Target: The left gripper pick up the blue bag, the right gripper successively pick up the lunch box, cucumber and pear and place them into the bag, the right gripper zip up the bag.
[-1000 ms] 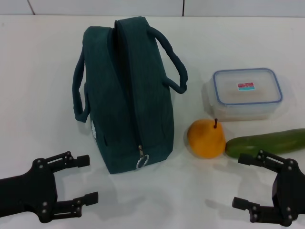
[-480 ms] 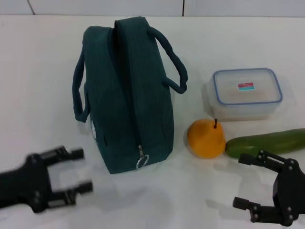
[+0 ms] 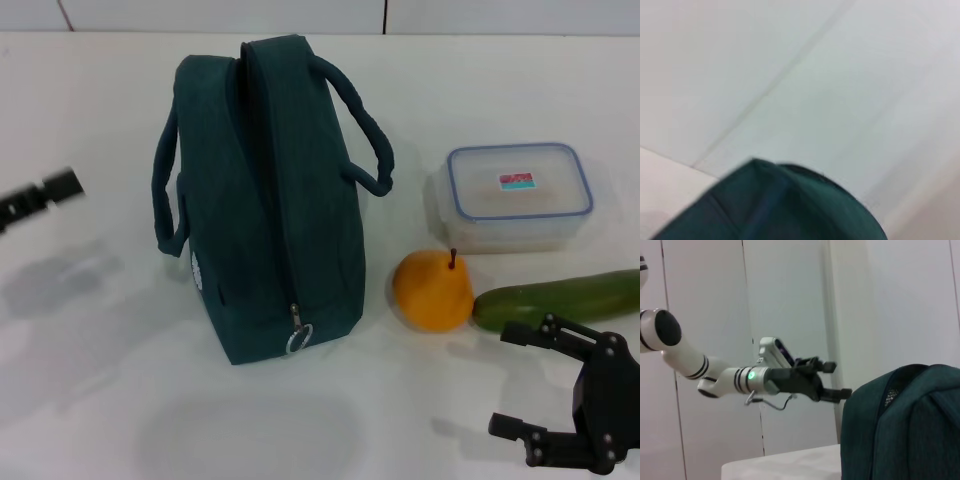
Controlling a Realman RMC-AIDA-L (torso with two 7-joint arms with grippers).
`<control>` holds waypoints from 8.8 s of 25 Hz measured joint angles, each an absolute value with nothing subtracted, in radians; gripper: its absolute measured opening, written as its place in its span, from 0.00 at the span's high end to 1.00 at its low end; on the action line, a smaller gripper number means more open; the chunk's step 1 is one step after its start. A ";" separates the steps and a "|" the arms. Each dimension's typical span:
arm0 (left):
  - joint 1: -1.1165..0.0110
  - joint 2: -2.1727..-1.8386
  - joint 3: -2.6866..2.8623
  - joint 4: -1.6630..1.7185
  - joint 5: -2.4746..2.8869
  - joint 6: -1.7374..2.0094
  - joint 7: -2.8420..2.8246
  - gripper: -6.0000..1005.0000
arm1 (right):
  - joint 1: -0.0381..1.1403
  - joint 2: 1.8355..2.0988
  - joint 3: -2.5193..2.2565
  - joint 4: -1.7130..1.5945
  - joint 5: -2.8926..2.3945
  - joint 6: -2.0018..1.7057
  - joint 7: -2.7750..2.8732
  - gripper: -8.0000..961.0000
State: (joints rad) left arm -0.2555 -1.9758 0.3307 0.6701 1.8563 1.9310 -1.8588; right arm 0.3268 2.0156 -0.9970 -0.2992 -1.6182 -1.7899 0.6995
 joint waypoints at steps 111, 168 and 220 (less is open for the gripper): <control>-0.628 -1.982 0.790 1.301 2.098 1.904 -2.742 0.95 | 0.358 2.020 -1.009 0.007 -0.804 -1.422 1.752 0.12; -0.652 -1.973 0.790 1.279 2.102 1.891 -2.707 0.95 | 0.559 2.028 -1.101 -0.017 -0.836 -1.202 1.798 0.61; -0.691 -1.987 0.791 1.237 2.098 1.888 -2.692 0.95 | 0.784 2.028 -1.148 -0.104 -0.509 -1.677 1.834 0.89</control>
State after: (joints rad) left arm -0.6907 -1.9869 0.7905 1.2367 2.0984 1.8883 -2.6921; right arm 0.7839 2.0278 -1.1479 -0.1044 -0.5093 -1.6770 1.8344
